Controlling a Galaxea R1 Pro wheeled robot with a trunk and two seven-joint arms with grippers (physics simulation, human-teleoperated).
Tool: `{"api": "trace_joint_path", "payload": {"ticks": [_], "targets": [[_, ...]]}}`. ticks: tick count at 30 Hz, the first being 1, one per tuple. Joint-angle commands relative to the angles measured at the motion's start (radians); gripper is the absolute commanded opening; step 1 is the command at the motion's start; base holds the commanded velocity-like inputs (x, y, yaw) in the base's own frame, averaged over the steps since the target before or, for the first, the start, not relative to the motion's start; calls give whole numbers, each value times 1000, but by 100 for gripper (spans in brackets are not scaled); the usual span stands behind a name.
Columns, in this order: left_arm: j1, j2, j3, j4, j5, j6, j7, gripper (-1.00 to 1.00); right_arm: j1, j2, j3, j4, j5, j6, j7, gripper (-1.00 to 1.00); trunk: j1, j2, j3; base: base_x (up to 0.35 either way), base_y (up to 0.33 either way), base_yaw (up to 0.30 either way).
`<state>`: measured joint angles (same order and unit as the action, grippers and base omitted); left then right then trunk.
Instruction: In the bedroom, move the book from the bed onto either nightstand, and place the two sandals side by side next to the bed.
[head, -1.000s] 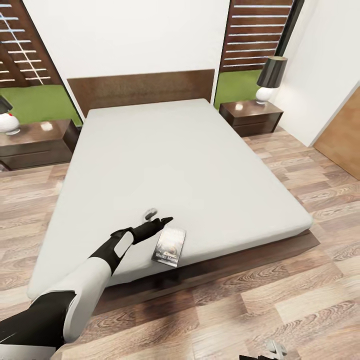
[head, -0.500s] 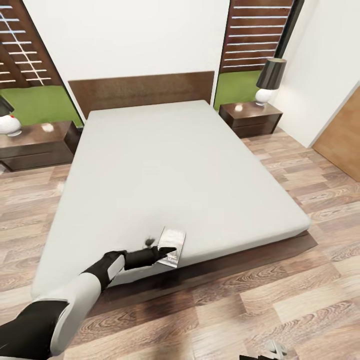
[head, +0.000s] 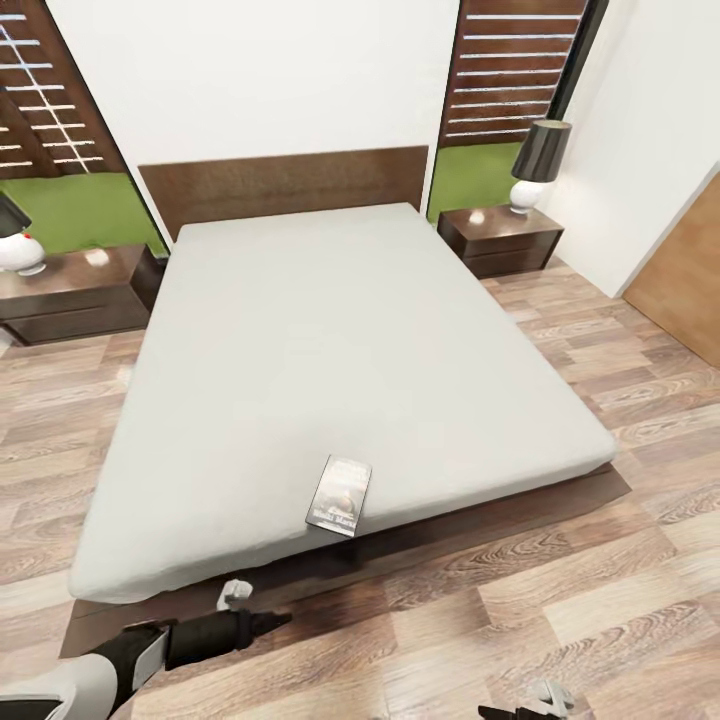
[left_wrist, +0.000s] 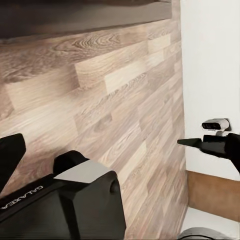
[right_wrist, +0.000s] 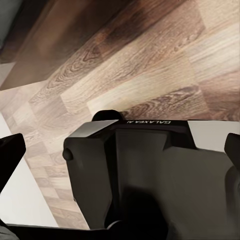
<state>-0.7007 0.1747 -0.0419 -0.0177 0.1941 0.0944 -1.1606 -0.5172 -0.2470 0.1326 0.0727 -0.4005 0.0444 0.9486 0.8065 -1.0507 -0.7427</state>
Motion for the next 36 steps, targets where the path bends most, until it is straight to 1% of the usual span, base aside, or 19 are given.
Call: {"api": "trace_joint_path", "payload": {"ticks": [1, 6, 8, 10, 14, 15, 18, 20, 21, 22, 23, 24, 25, 28, 29, 30, 31, 32, 36], "targets": [[3, 4, -3, 0, 8, 3, -3, 100, -1, 0, 7, 2, -11, 5, 5, 100, -4, 7, 3, 0, 0, 0], [34, 42, -2, 1, 21, -19, 4, 100, -1, 2, 5, -2, -11, 4, 4, 100, -23, 42, 18, 0, 0, 0], [42, 48, -2, 1, 33, -24, 6, 100, -1, 1, 3, -3, -12, 5, 5, 100, -31, 56, 25, 0, 0, 0], [48, 51, -1, 1, 50, -32, 7, 100, -1, 1, 2, -5, -14, 5, 6, 100, -31, 56, 25, 0, 0, 0], [55, 53, -1, 1, 98, -44, 8, 100, -2, 2, -2, -23, -15, 6, 13, 100, -31, 56, 25, 0, 0, 0], [57, 54, -1, 1, 111, -46, 9, 100, -3, 4, -2, -68, -15, 9, 14, 100, -31, 56, 25, 0, 0, 0], [60, 54, -1, 1, 117, -47, 9, 100, -3, 9, -2, -181, -16, 17, 13, 100, -31, 56, 25, 0, 0, 0], [61, 54, -1, 1, 119, -47, 9, 100, -3, 24, -1, -255, -16, 19, 11, 100, -31, 56, 25, 0, 0, 0], [62, 54, 0, 1, 120, -47, 9, 100, -3, 76, -1, -327, -17, 21, 11, 100, -31, 56, 25, 0, 0, 0], [62, 58, 2, 1, 121, -47, 9, 100, -3, 106, -5, -350, -20, 21, 11, 100, -31, 56, 25, 0, 0, 0], [63, 64, 4, 1, 121, -47, 9, 100, -4, 130, -9, -364, -25, 21, 10, 100, -31, 56, 25, 0, 0, 0], [63, 68, 4, 1, 121, -47, 9, 100, -4, 140, -11, -371, -27, 21, 10, 100, -31, 56, 25, 0, 0, 0], [63, 74, 5, 1, 121, -47, 9, 100, -4, 157, -15, -380, -34, 21, 8, 100, -31, 56, 25, 0, 0, 0], [63, 84, 6, 1, 122, -47, 8, 100, -5, 194, -19, -393, -82, 20, -2, 100, -31, 56, 25, 0, 0, 0], [64, 85, 6, 1, 122, -47, 7, 100, -6, 212, -20, -400, -126, 19, -5, 100, -31, 56, 25, 0, 0, 0], [63, 85, 7, 1, 122, -47, 7, 100, -6, 221, -20, -409, -157, 19, -6, 100, -31, 56, 25, 0, 0, 0], [63, 85, 7, 1, 122, -47, 7, 100, -6, 225, -20, -416, -173, 19, -7, 100, -31, 56, 25, 0, 0, 0], [64, 85, 7, 1, 122, -47, 7, 100, -6, 235, -20, -443, -221, 19, -7, 100, -31, 56, 25, 0, 0, 0], [64, 83, 6, 1, 122, -47, 7, 100, -6, 246, -21, -489, -327, 19, -8, 100, -31, 56, 25, 0, 0, 0]]}}
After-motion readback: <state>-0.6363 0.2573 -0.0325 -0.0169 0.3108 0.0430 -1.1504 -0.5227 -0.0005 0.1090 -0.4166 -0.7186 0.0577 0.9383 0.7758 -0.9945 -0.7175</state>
